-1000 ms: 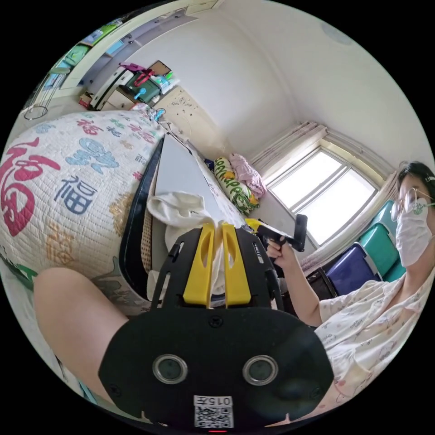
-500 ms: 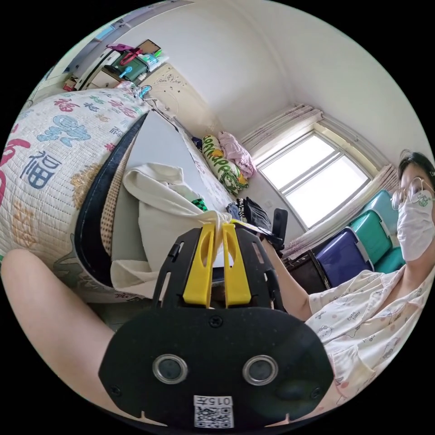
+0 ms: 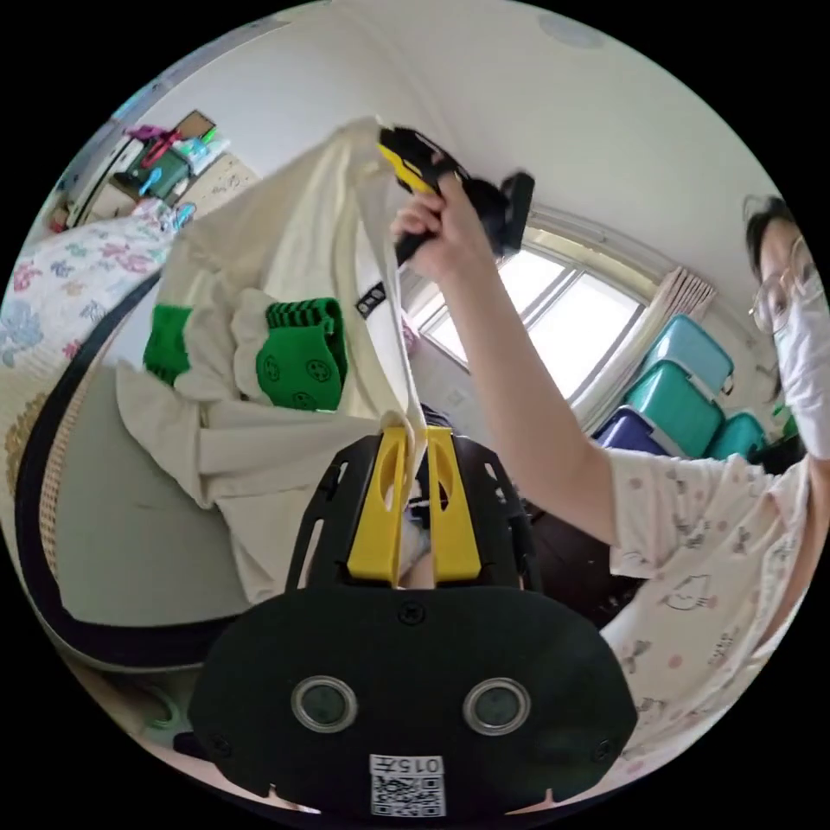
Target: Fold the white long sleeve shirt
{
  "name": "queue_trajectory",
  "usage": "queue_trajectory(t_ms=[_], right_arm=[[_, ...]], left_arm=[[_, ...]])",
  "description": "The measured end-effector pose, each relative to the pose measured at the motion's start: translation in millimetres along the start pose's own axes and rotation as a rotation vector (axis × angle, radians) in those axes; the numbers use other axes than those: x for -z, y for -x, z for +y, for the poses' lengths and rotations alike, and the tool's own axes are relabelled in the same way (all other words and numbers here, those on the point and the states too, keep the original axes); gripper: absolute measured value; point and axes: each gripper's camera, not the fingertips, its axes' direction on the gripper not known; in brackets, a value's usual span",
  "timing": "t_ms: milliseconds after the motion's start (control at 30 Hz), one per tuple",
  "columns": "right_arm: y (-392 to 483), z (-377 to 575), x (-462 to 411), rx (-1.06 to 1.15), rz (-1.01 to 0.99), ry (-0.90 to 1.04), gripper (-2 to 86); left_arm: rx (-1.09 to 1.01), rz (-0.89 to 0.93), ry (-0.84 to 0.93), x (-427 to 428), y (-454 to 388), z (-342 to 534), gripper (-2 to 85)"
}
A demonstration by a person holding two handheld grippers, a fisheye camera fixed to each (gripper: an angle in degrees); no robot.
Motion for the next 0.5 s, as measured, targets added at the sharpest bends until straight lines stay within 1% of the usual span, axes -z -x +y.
queue_trajectory(t_ms=[33, 67, 133, 167, 233, 267, 333, 433, 500], right_arm=[[12.1, 4.6, -28.9, 0.013, -0.005, 0.088, 4.7], [16.6, 12.0, -37.6, 0.025, -0.017, 0.115, 5.9], [24.4, 69.0, -42.1, 0.052, -0.104, 0.126, 8.9], [25.1, 88.1, -40.1, 0.059, -0.124, 0.125, 8.9], [24.0, 175.1, -29.6, 0.048, -0.159, 0.118, 8.9], [22.2, 198.5, -26.9, 0.027, -0.161, 0.116, 8.7], [18.2, 276.6, -16.9, -0.054, -0.164, 0.158, 8.4], [28.3, 342.8, -0.4, -0.089, -0.090, 0.238, 8.8], [34.9, 361.4, 10.5, -0.104, -0.050, 0.258, 9.6]], left_arm=[[0.017, -0.028, 0.015, 1.5, 3.0, -9.9, 6.8], [0.035, -0.023, 0.031, 8.3, 7.2, -15.6, 9.0], [0.025, -0.024, 0.060, 24.5, 10.0, -15.5, 10.4], [0.004, -0.031, 0.087, 34.0, 10.3, -12.6, 10.5], [0.023, -0.037, 0.155, 41.8, 11.6, -10.5, 10.3], [0.017, -0.020, 0.205, 45.8, 8.2, -12.1, 10.6], [-0.042, -0.019, 0.271, 57.1, -4.3, -20.4, 10.6], [-0.146, -0.142, 0.316, 93.5, -21.7, -53.6, 9.9], [-0.217, -0.246, 0.311, 125.6, -31.7, -93.7, 9.4]])
